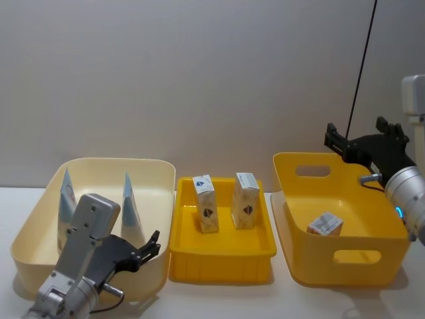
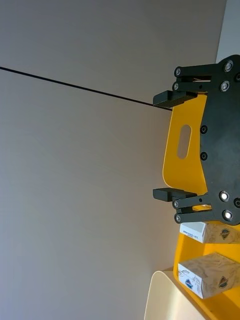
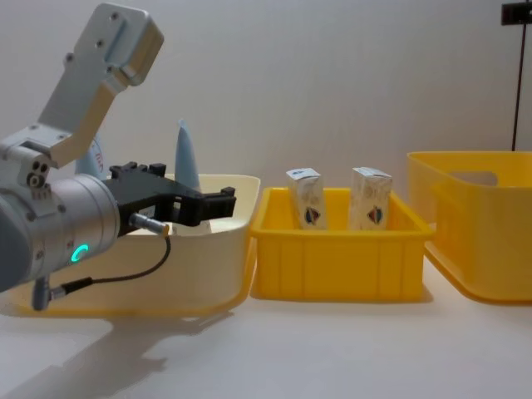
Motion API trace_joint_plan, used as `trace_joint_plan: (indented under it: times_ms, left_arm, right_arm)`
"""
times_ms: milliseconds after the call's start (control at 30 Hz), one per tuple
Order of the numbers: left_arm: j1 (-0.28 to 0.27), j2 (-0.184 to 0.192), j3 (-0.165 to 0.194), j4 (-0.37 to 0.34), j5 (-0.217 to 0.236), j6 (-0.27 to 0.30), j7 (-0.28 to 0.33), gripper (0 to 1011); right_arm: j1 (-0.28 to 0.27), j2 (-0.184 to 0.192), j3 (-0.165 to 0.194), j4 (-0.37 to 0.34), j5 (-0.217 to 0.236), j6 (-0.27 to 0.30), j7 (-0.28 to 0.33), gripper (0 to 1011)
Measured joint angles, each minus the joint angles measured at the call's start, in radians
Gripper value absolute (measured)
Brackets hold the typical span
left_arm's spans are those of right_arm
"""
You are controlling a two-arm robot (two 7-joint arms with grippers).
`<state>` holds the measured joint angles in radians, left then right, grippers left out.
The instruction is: Bimanual collaborative sorting of washing and personal care products
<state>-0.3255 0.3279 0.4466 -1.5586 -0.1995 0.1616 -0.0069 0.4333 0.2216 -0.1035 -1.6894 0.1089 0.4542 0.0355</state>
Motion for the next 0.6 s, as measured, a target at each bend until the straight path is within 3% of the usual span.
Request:
trace_joint_plan:
  times_ms: [300,600]
  left_arm:
    - [-0.012,-0.019,-0.008,0.004,0.036,0.033,0.052,1003]
    - [-0.029,-0.029,-0.017,0.016,0.048,0.029,0.059,1003]
  right_arm:
    - [-0.003,0.002,0.004,-0.011,-0.002,-0.01,0.002,1001]
    - [-0.005,0.003,0.005,-0.017,-0.003,-0.015,0.003,1001]
